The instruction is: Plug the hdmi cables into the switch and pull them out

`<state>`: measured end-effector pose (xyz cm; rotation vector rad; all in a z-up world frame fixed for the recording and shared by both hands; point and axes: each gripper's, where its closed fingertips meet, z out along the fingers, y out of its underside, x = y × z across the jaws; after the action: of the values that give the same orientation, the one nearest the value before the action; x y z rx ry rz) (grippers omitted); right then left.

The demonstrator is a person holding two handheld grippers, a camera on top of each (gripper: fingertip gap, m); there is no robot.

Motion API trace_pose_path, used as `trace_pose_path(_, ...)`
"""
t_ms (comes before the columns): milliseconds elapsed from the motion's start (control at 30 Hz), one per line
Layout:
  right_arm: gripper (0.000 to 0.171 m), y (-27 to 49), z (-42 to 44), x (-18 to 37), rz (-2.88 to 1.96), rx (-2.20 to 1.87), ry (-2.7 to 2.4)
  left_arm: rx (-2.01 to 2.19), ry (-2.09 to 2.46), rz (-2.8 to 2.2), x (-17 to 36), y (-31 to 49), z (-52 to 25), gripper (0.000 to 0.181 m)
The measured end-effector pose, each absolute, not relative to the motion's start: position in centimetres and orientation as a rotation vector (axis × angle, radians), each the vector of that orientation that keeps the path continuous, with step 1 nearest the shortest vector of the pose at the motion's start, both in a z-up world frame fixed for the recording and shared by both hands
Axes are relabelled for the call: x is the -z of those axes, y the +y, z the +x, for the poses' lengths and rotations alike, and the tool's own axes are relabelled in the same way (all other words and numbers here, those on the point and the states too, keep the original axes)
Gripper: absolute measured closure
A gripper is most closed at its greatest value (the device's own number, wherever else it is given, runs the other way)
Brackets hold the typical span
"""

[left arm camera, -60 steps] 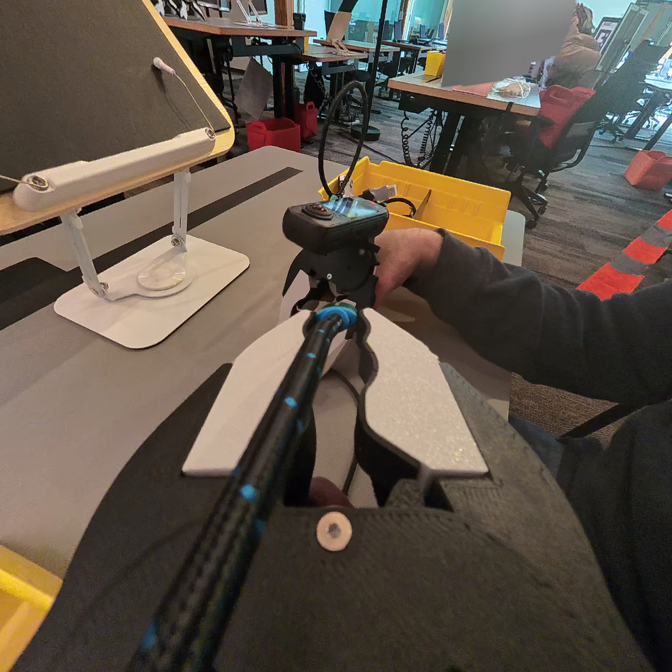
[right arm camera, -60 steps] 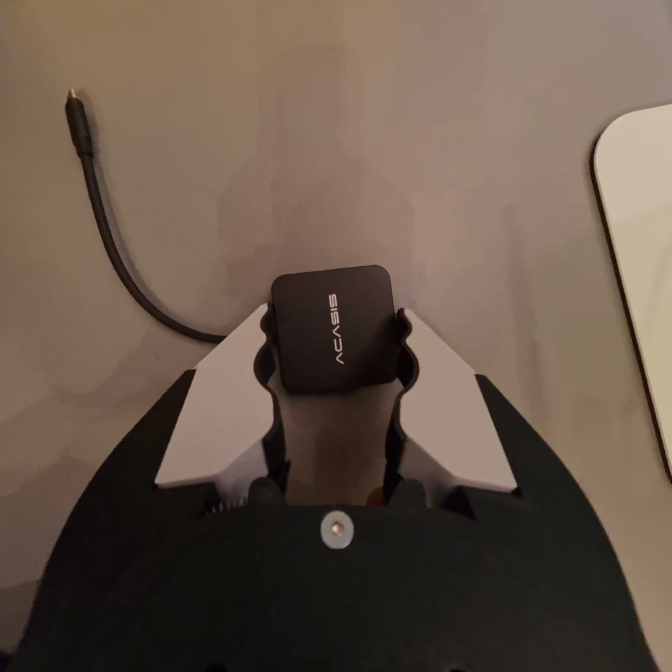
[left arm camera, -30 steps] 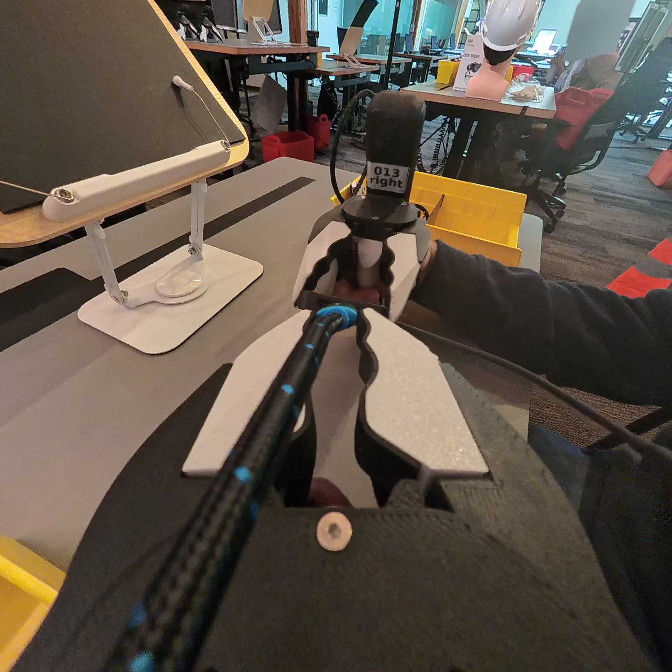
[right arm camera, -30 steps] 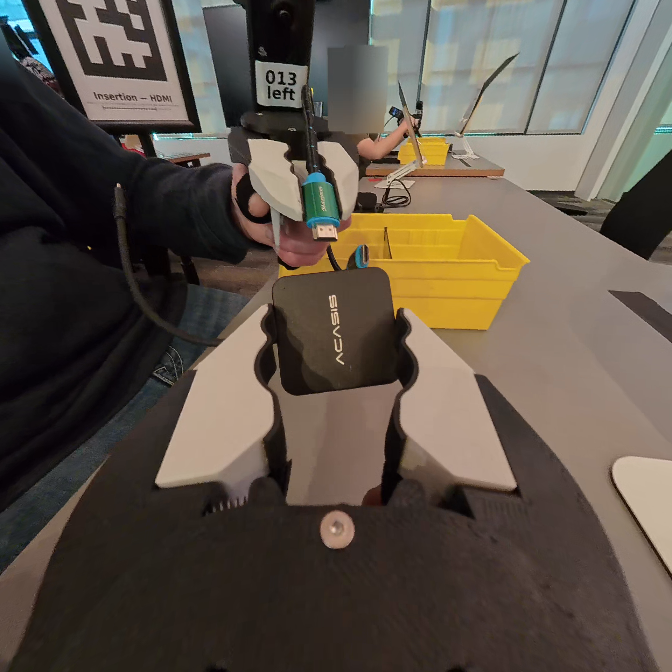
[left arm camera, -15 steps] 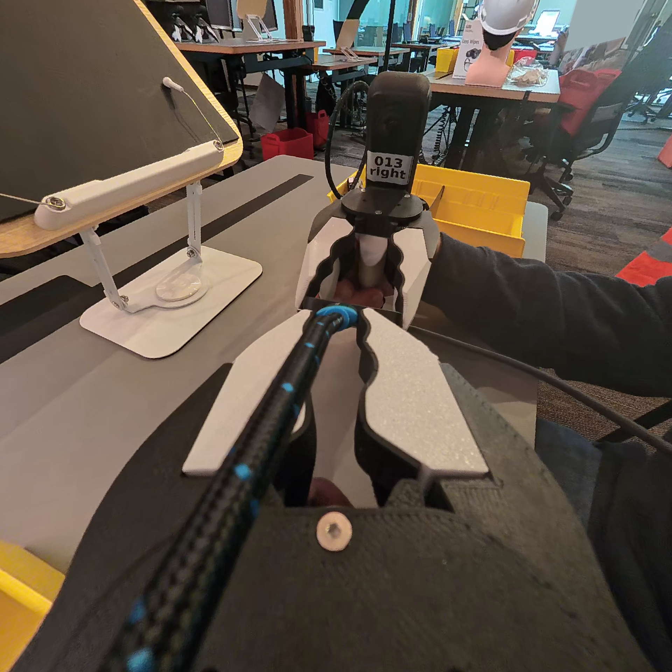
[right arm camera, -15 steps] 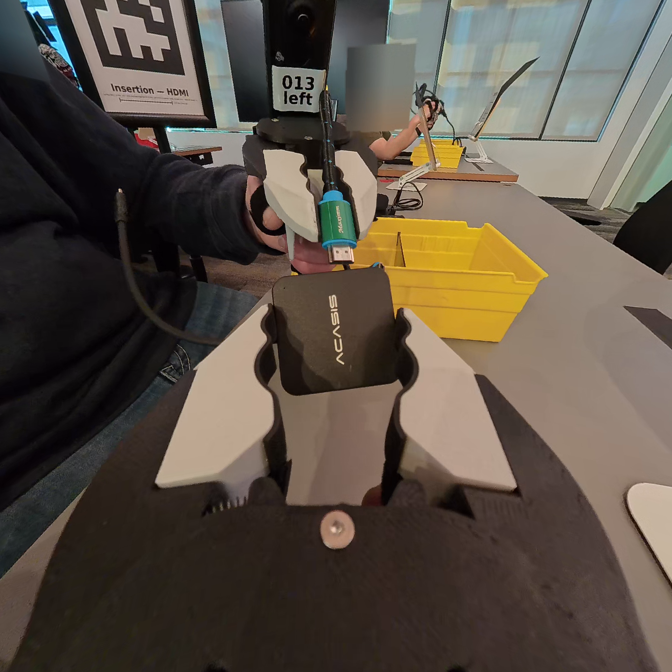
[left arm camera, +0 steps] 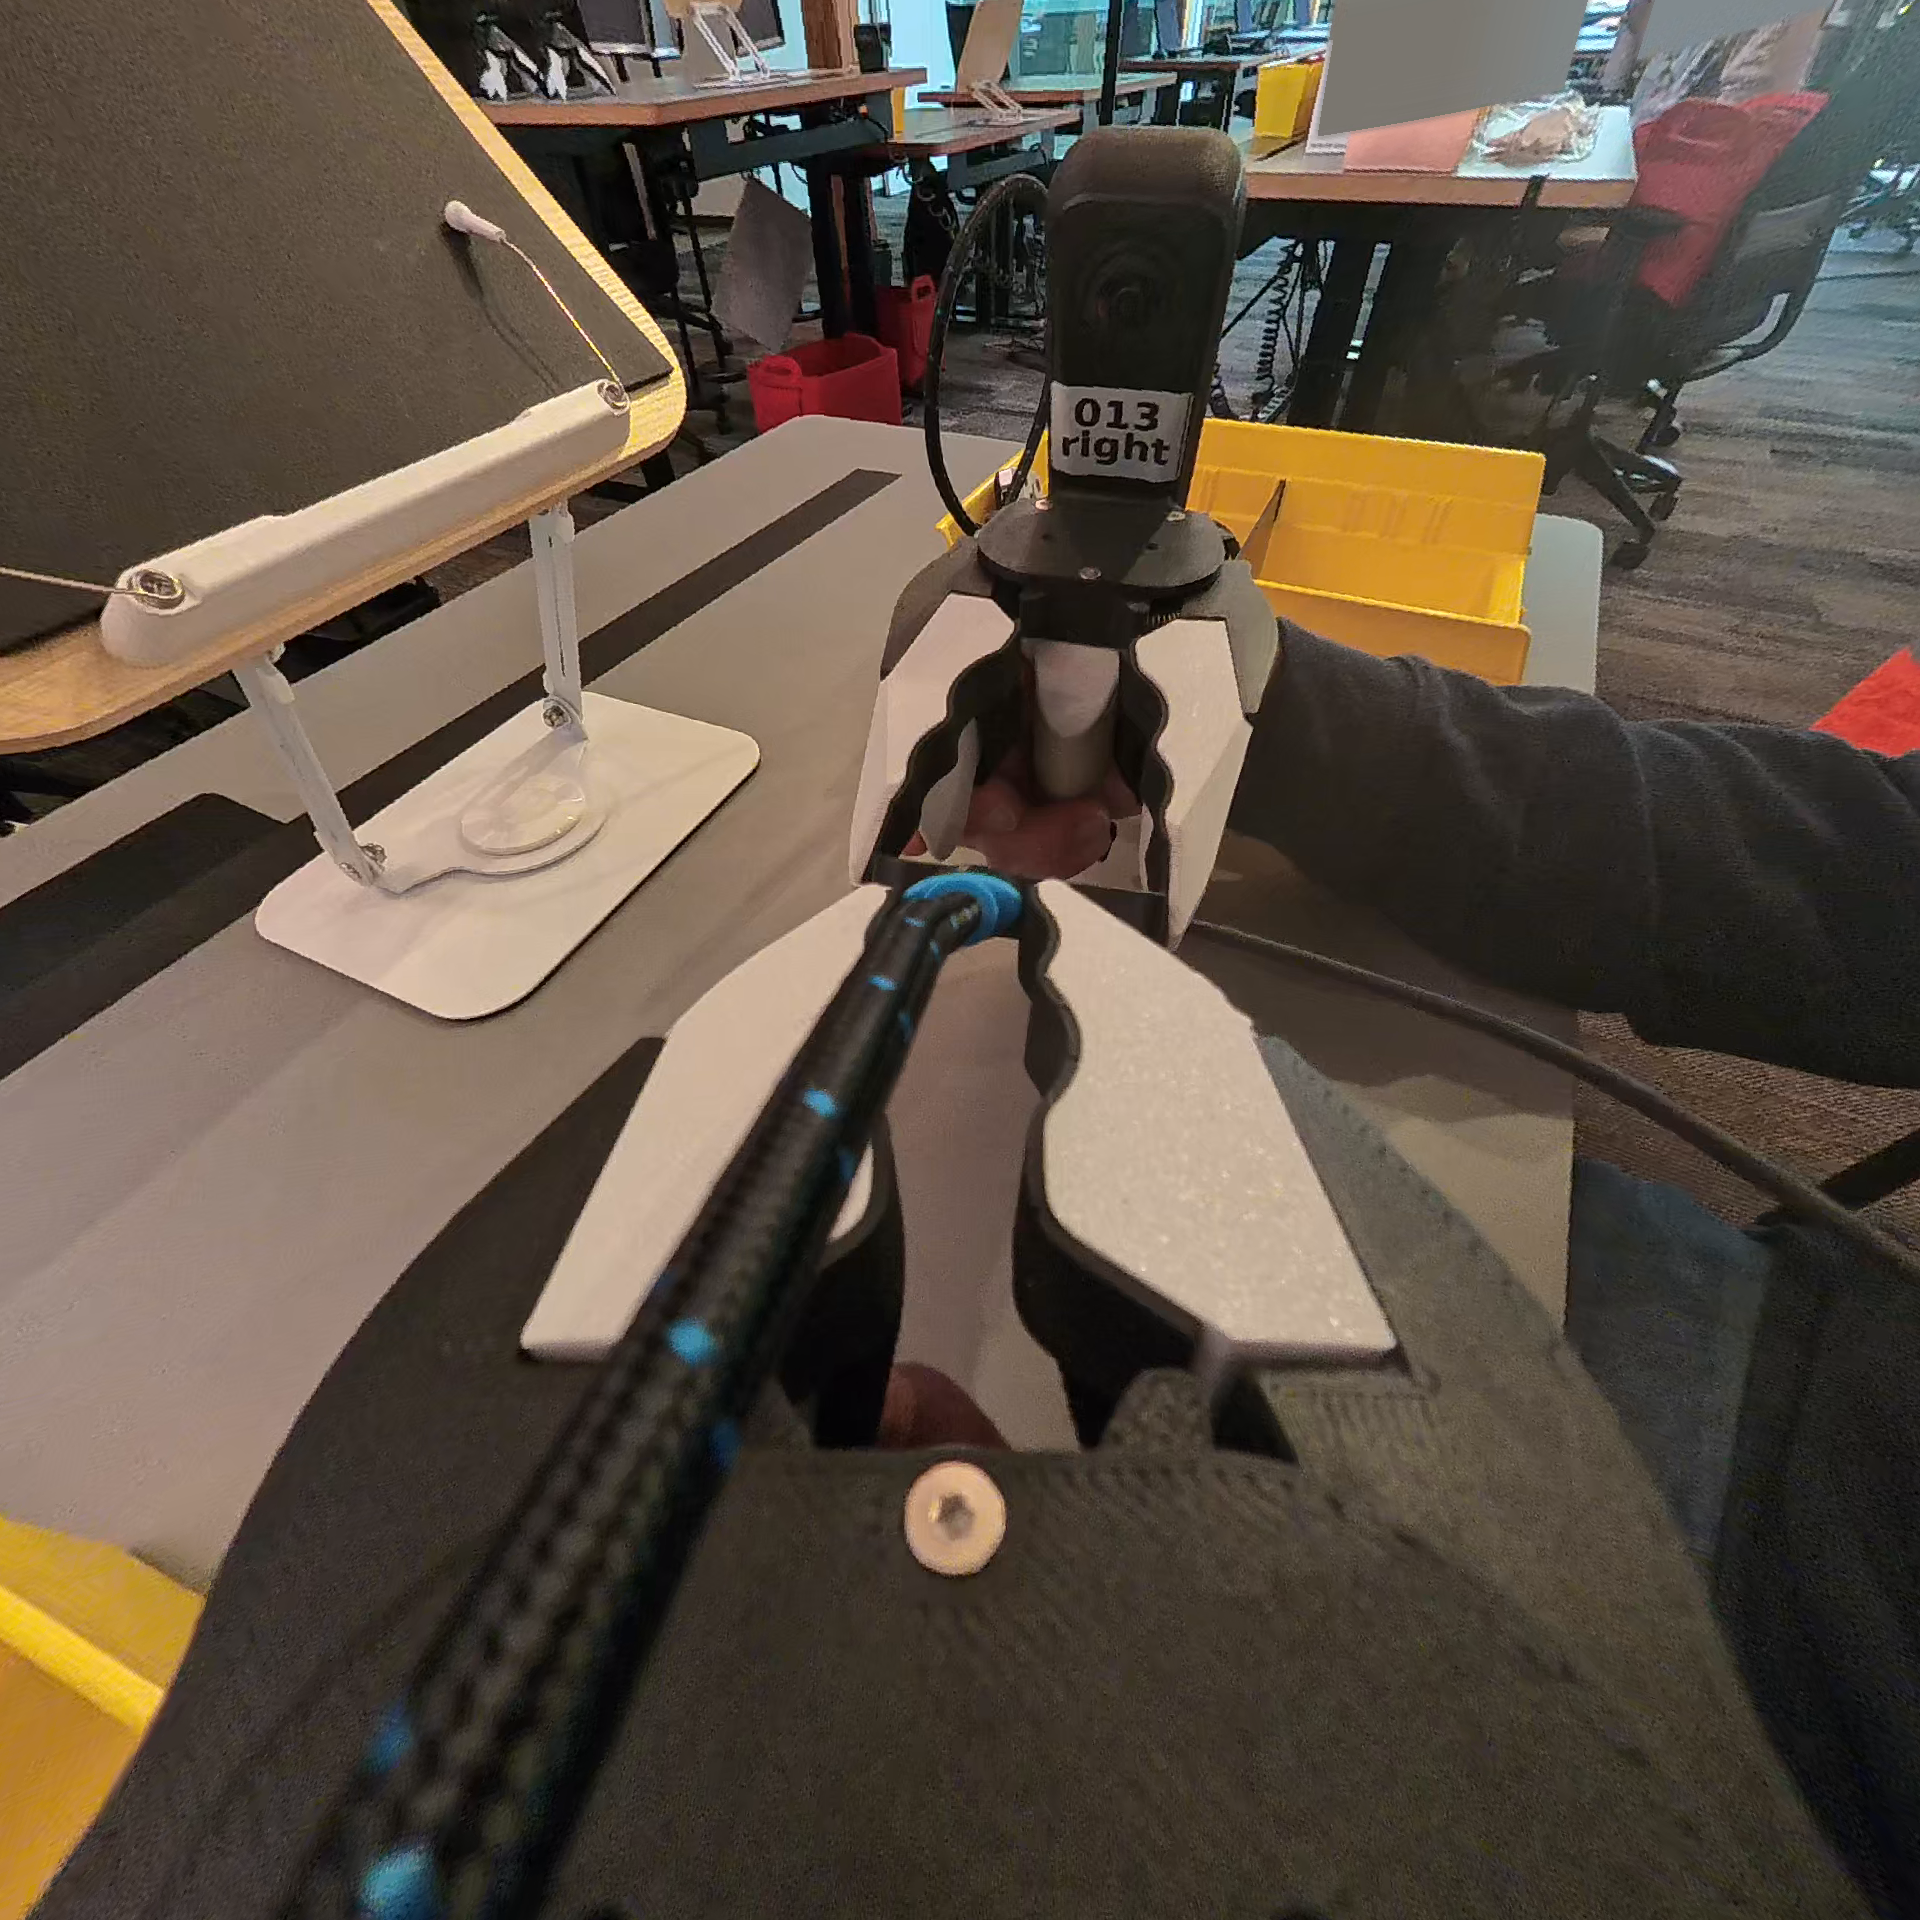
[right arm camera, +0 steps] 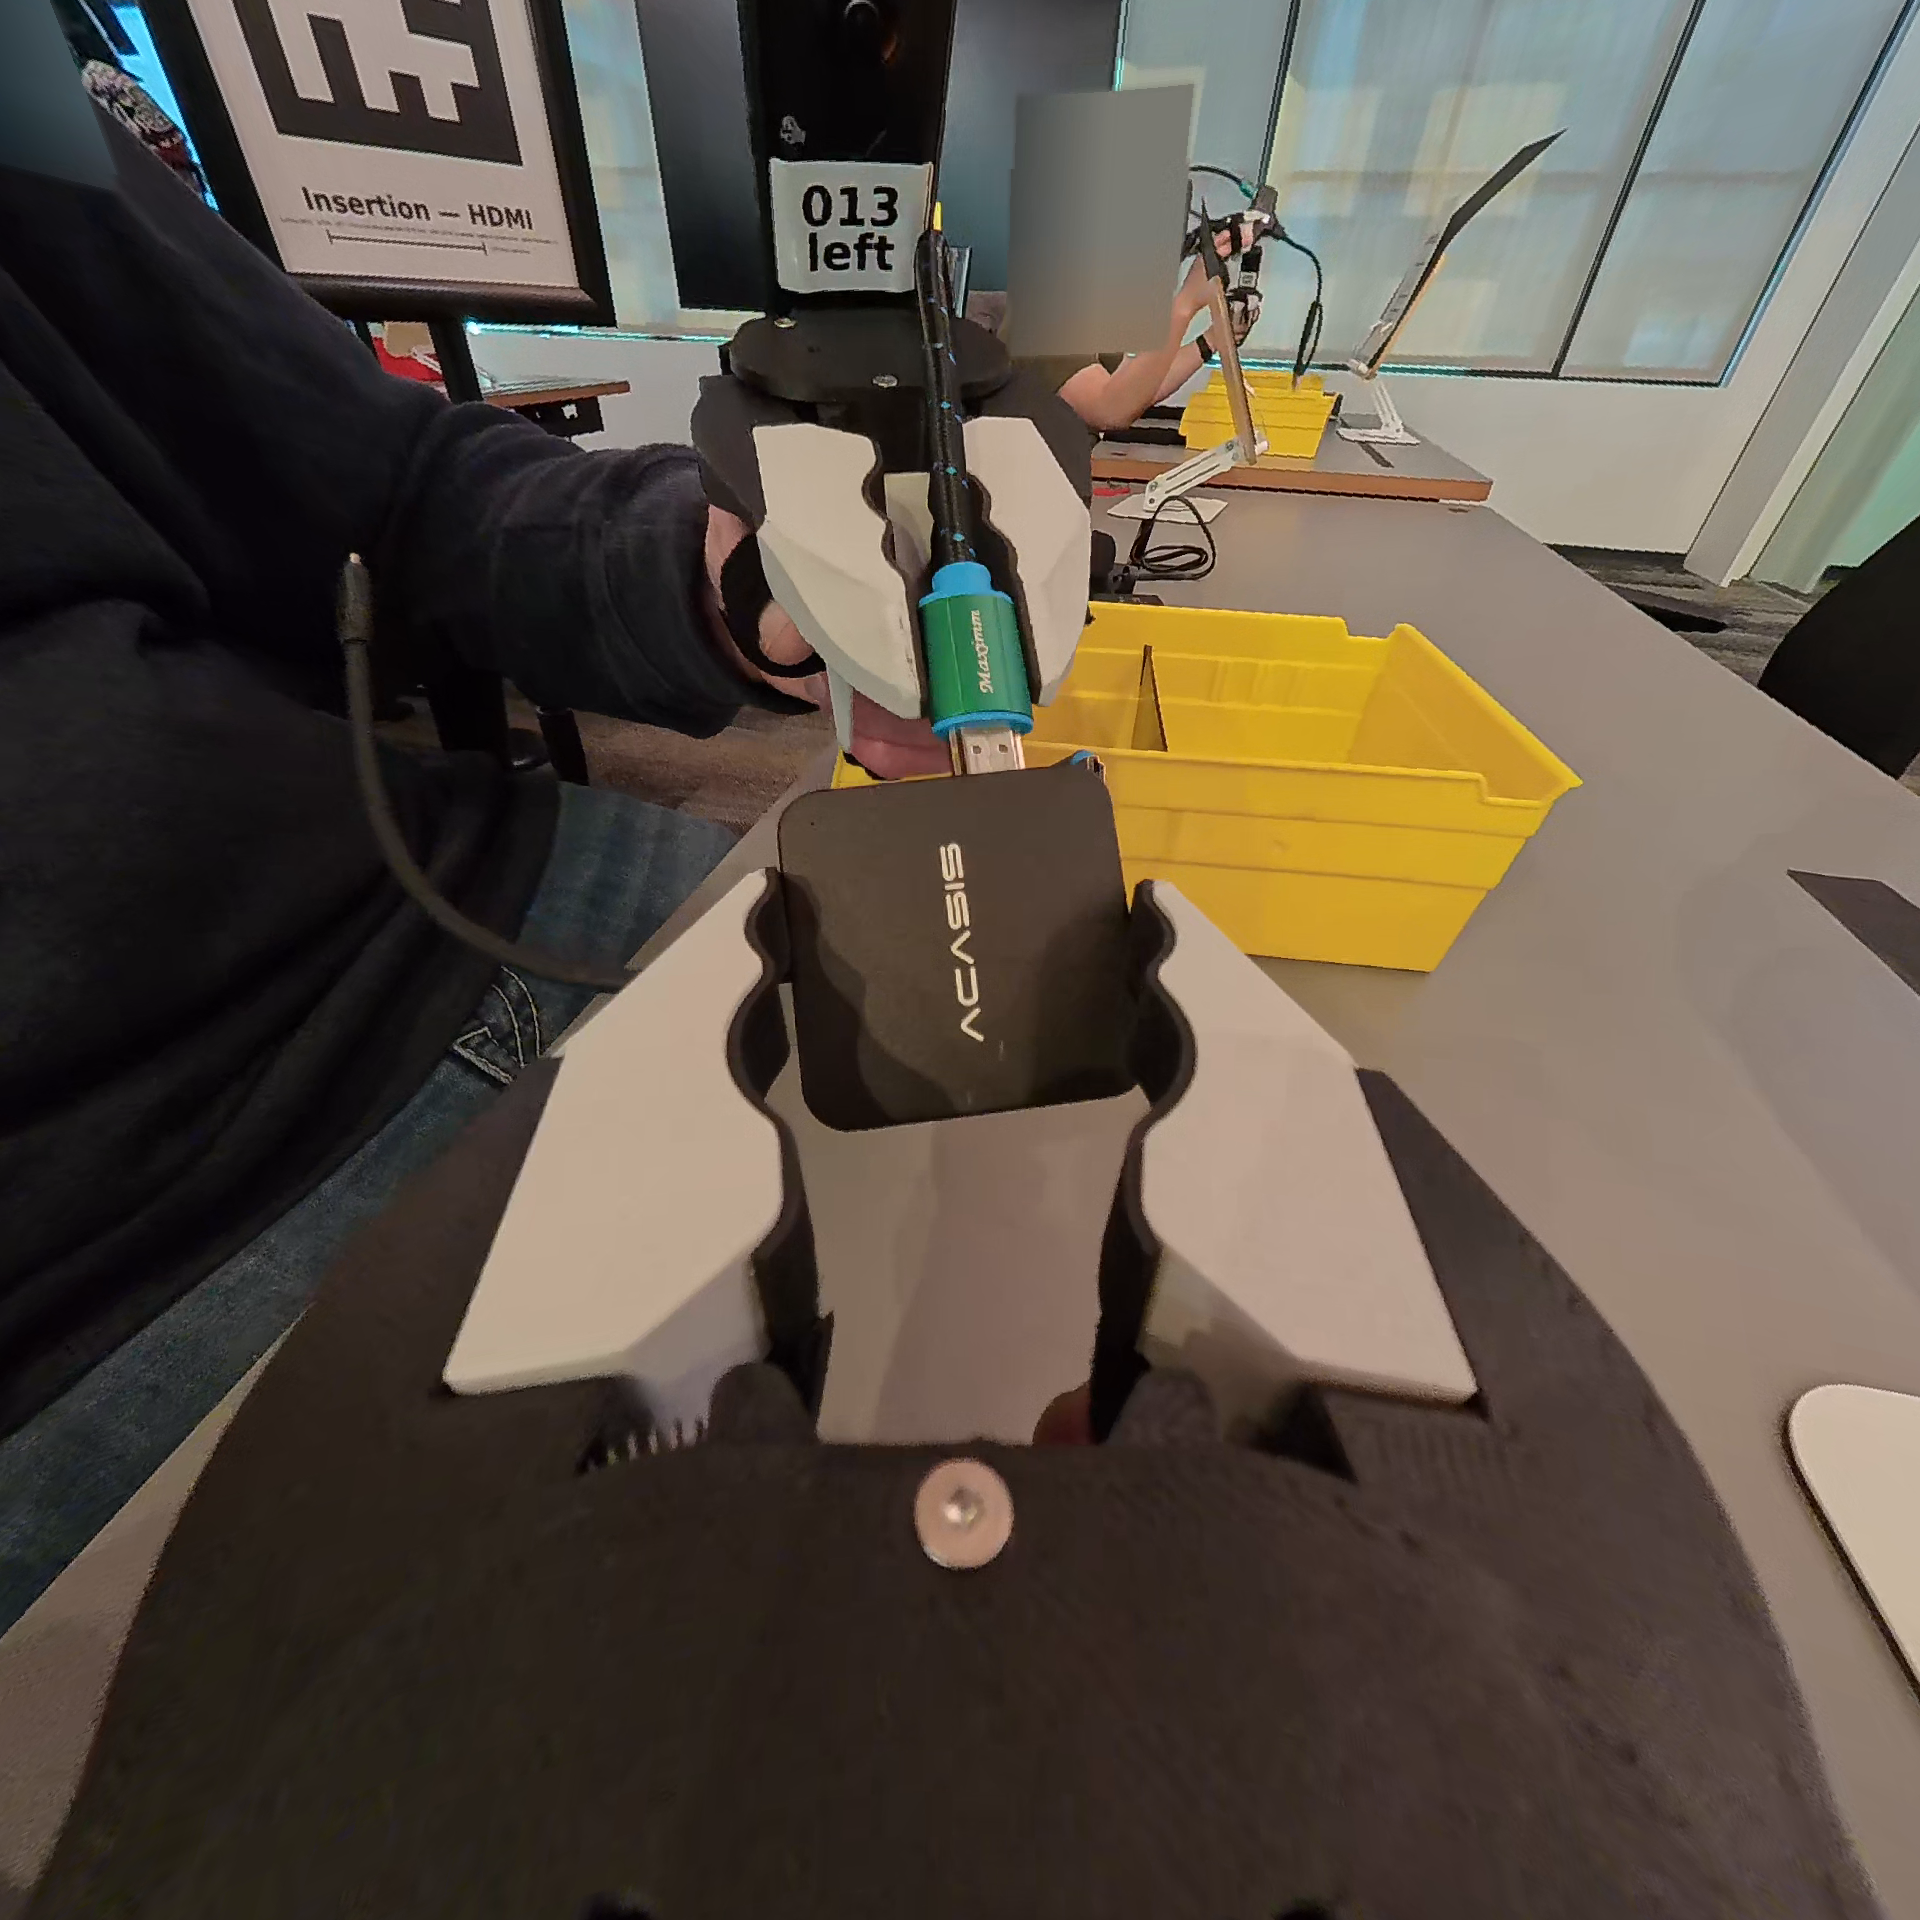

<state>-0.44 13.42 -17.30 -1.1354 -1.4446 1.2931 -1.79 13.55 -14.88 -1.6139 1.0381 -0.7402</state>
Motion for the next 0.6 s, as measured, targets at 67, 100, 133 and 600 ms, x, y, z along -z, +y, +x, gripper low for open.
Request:
trace_pose_path(67,0.108,13.6,-0.4,17.6,-1.153,-1.272,-1.454,0.720,1.046,-1.618,15.1,13.6,-1.9,0.161)
trace_pose_path(100,0.108,13.9,-0.4,18.0,-1.175,-1.246,-1.462,0.711,1.048,-1.621,15.2,13.7,-1.9,0.161)
trace_pose_path(133,0.108,14.2,-0.4,18.6,-1.202,-1.217,-1.473,0.702,1.047,-1.626,15.3,13.8,-2.0,0.161)
trace_pose_path(600,0.107,19.3,1.0,29.9,-1.665,-0.606,-1.709,0.667,1.033,-1.652,15.5,14.5,-2.7,0.161)
